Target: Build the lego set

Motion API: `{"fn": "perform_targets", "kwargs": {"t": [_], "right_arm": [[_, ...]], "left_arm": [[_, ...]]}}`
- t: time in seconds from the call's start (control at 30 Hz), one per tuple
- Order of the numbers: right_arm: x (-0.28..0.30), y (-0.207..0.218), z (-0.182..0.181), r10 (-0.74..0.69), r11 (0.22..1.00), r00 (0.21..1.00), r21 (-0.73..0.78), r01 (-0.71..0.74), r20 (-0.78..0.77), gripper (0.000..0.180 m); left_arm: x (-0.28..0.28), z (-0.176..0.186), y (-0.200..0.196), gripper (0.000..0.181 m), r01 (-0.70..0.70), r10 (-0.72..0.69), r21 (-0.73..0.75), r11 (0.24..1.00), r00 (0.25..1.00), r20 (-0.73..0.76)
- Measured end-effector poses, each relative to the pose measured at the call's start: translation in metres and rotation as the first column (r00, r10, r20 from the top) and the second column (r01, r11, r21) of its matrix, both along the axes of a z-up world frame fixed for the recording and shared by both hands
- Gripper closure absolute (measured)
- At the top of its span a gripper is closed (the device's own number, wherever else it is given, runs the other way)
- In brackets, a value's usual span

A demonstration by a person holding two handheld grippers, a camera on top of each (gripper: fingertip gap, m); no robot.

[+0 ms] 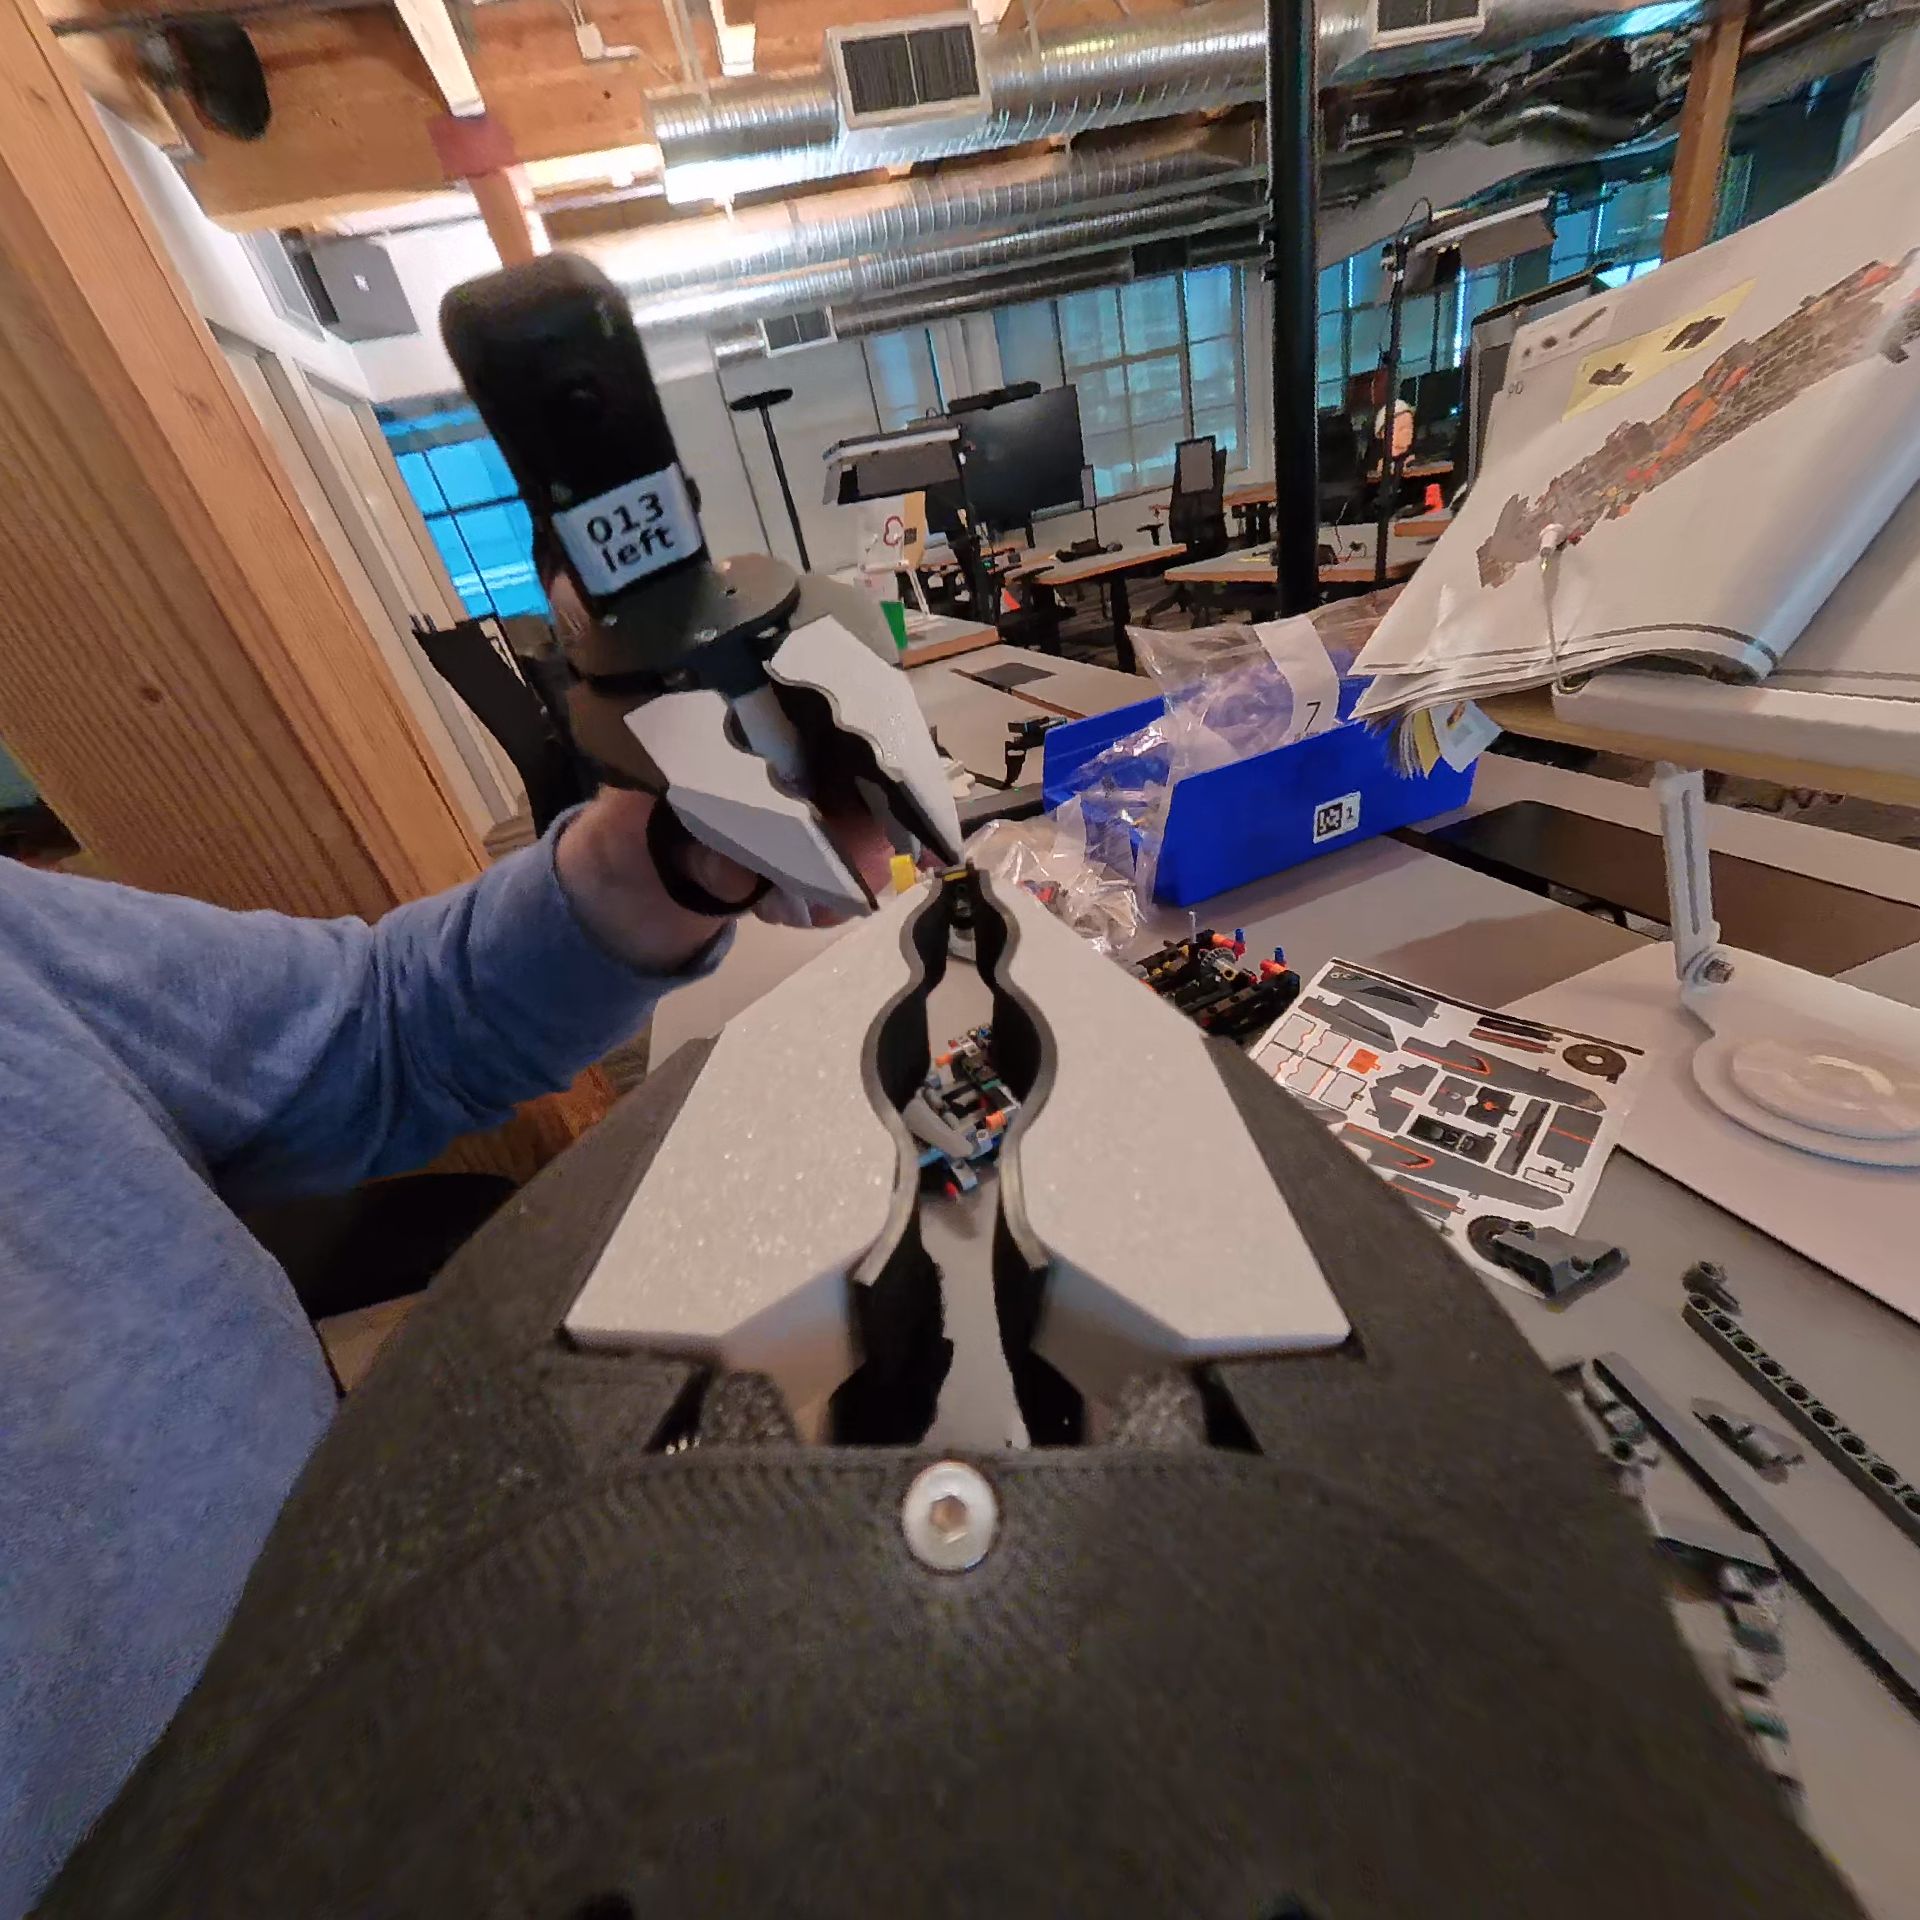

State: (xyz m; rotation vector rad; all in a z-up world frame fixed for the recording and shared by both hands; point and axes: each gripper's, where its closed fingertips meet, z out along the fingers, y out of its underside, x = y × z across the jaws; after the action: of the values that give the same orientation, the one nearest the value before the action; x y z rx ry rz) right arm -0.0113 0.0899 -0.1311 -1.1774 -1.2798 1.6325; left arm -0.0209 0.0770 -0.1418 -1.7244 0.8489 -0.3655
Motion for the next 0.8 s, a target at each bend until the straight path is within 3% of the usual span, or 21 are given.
{"fn": "perform_targets", "kwargs": {"t": [0.27, 0.8], "right_arm": [[0.002, 0.005, 0.005, 0.03, 0.991, 0.999, -0.127, -0.035, -0.041, 0.179], [0.001, 0.009, 0.002, 0.057, 0.968, 0.996, -0.24, -0.072, -0.069, 0.179]], "left_arm": [[0.001, -0.008, 0.017, 0.153, -0.101, 0.163, 0.239, 0.966, 0.953, -0.255], [0.008, -0.004, 0.032, 0.152, -0.131, 0.296, 0.436, 0.89, 0.894, -0.335]]}}
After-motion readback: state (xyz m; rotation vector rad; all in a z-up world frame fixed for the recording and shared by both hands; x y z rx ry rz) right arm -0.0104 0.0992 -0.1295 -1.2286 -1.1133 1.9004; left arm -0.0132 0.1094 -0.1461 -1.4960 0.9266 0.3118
